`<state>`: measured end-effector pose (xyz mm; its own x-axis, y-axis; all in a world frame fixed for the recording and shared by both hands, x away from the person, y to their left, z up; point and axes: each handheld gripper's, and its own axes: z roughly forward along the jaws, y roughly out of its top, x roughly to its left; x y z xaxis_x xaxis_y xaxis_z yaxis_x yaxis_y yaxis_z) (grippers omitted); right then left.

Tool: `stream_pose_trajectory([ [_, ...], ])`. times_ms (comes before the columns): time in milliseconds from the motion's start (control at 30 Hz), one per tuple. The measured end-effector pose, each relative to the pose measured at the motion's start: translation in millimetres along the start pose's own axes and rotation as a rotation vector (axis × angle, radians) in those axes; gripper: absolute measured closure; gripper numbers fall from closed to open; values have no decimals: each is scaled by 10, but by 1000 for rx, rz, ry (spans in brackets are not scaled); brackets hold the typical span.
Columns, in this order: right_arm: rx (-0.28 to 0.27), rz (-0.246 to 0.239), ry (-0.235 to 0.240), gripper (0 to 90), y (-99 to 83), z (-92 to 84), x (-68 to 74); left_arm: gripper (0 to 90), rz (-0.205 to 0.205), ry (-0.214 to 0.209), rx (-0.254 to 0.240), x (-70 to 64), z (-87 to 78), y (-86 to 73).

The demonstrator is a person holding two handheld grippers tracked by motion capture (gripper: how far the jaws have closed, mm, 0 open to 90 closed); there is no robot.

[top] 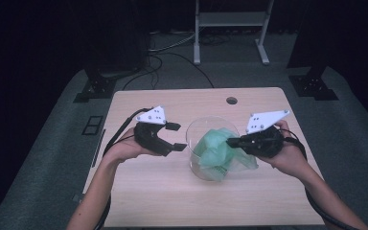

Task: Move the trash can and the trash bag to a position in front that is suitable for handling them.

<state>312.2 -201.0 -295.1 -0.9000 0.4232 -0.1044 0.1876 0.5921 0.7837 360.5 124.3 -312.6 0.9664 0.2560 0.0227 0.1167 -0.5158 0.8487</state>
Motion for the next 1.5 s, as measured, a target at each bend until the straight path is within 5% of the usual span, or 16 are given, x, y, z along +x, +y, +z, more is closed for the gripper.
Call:
stream_pose_trajectory([
  [333, -24, 54, -33, 900, 236, 23, -234, 255, 41, -19, -9, -23, 52, 211],
  [767, 37, 106, -68, 900, 483, 266, -515, 311, 90, -38, -31, -17, 125, 498],
  [1133, 61, 123, -45, 900, 625, 459, -580, 425, 146, -60, 4, -36, 218, 648],
  [1500, 86, 137, -64, 900, 725, 580, -599, 437, 165, -47, 52, -66, 259, 655],
])
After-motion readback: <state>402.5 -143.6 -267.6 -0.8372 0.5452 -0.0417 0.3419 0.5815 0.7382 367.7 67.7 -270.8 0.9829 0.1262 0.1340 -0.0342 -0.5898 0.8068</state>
